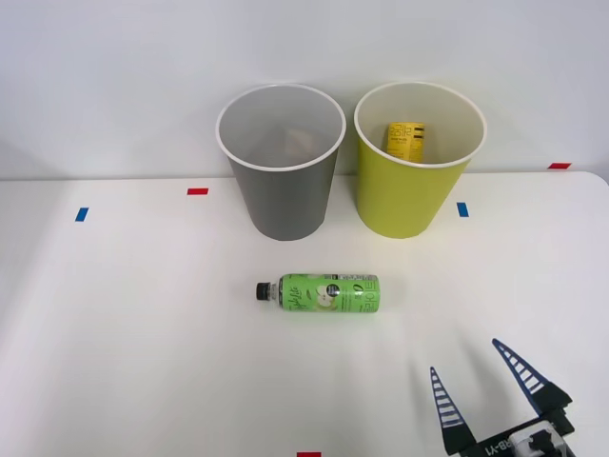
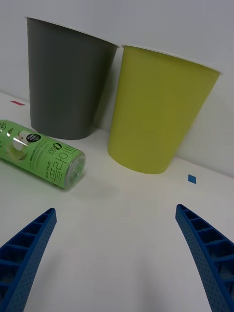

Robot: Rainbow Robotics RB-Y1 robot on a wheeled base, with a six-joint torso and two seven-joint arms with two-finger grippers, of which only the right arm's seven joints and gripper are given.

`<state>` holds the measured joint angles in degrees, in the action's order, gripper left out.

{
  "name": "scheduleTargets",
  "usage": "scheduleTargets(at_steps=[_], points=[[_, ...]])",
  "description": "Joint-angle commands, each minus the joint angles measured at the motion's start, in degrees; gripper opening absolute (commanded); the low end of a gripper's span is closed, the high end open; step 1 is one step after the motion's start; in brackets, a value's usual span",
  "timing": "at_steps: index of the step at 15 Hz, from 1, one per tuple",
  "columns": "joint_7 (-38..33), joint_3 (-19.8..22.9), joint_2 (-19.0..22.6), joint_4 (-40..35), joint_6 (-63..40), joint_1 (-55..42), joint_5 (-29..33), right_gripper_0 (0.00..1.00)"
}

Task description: Put cans in the gray bin, plastic bottles in the light green bin

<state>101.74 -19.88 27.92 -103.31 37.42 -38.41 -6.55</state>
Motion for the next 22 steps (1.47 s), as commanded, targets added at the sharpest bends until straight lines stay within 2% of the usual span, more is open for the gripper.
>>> scheduleTargets(at_steps=[1, 3, 13, 18, 22], points=[[1.4, -2.9, 0.1, 3.5, 5.6, -0.2, -0.7, 0.83], [2.7, -4.3, -1.2, 5.0, 9.2, -0.7, -1.7, 0.83], [4.9, -1.1, -12.4, 5.0, 10.8, -11.5, -4.2, 0.83], [4.4, -0.3, -13.5, 5.0, 10.8, -12.6, -5.9, 0.83], [4.6, -0.2, -12.8, 5.0, 10.8, -12.6, -4.3, 0.83]])
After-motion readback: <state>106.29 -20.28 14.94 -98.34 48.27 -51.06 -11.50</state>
